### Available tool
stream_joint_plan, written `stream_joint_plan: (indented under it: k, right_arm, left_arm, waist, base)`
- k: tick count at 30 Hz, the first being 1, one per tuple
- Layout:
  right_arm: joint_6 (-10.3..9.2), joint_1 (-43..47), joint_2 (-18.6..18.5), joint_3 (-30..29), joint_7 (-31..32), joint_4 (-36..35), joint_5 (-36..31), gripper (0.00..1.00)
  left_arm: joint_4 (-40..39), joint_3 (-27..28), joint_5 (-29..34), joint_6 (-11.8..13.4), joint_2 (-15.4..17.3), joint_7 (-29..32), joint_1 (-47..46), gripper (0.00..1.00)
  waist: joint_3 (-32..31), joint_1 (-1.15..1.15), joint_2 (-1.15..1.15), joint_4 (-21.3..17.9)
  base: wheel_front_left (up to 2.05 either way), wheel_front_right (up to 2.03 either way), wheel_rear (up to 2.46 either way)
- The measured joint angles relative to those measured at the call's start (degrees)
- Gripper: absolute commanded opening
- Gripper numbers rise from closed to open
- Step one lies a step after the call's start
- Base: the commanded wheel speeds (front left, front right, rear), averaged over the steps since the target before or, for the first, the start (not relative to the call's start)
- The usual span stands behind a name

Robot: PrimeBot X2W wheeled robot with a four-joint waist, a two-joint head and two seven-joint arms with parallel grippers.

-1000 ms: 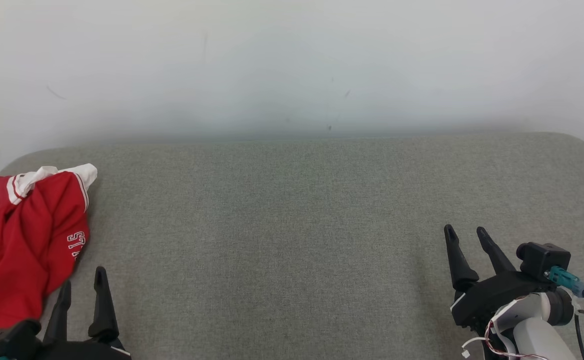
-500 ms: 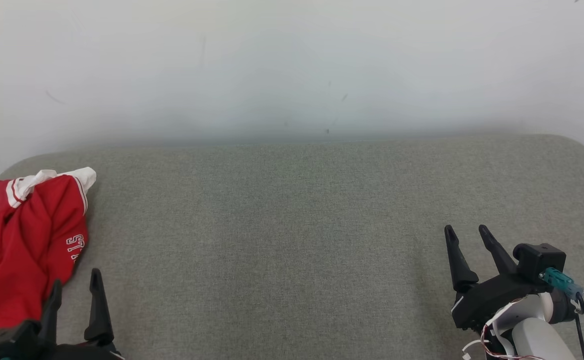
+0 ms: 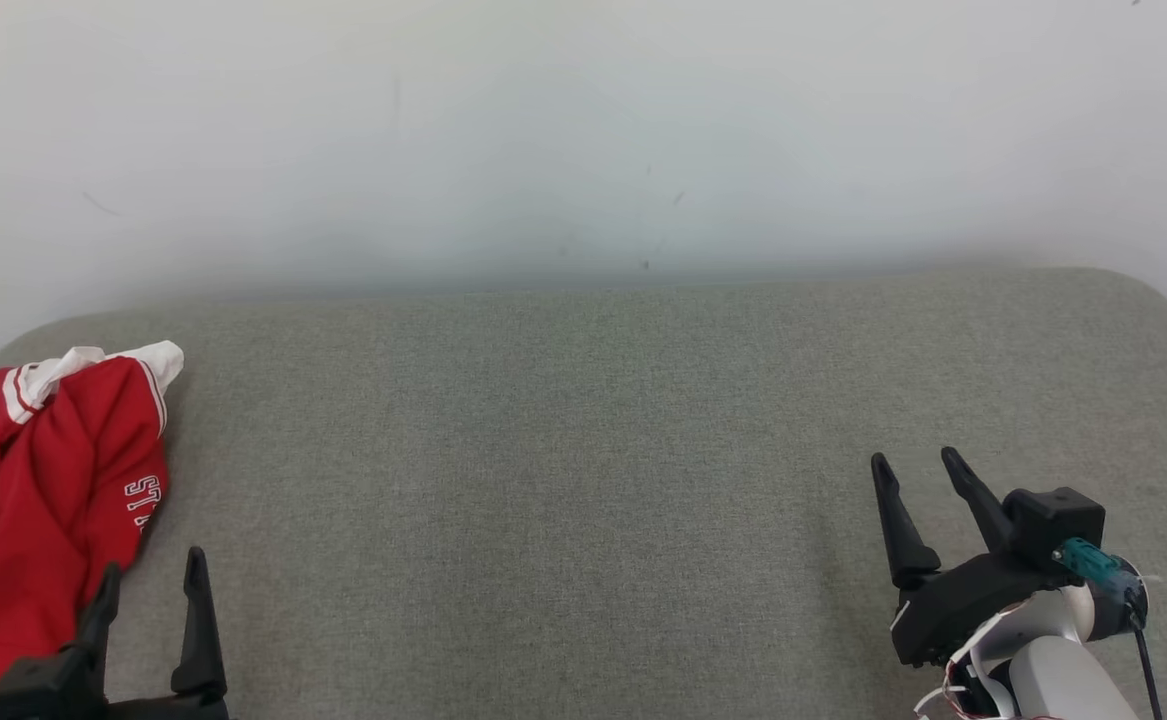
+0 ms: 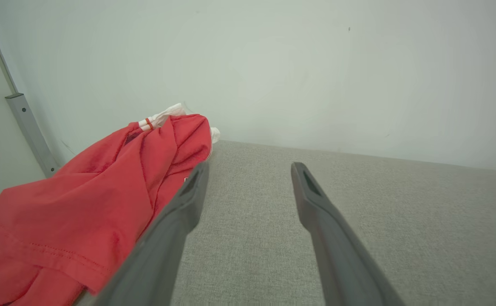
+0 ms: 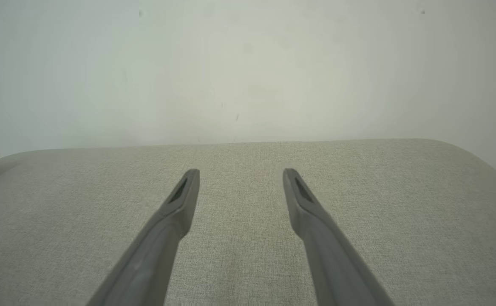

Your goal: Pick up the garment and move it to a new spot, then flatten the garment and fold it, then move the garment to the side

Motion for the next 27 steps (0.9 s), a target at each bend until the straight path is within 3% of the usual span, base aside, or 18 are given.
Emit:
stream_joint_plan:
  k: [5,18,27]
  right_arm:
    - [0.00,-0.02,-0.01,0.41,0.77,-1.98,-1.49,1.00]
    - [0.00,0.98,-0.08,1.03,0.21,-3.97,-5.05,1.00]
    - [0.00,1.08,-0.10,1.21,-0.16,-3.81,-5.00,1.00]
  left_arm:
    - [-0.81,-0.56,1.00,-1.09,0.79,1.72,0.10,1.00]
    - [-3.55,-0.67,6.08,0.08,1.92,1.70,1.29,1.00]
    - [-3.88,-0.82,6.12,0.48,2.16,1.46,1.56,1.00]
  waist:
    - [-0.11,0.00,0.00,-0.13]
    - [-0.05,0.00,0.00,-0.38]
    - [-0.01,0.00,0.00,-0.42]
  base:
    - [0.00,0.00,0.00]
    - [0.00,0.00,0.00]
    - [0.00,0.00,0.00]
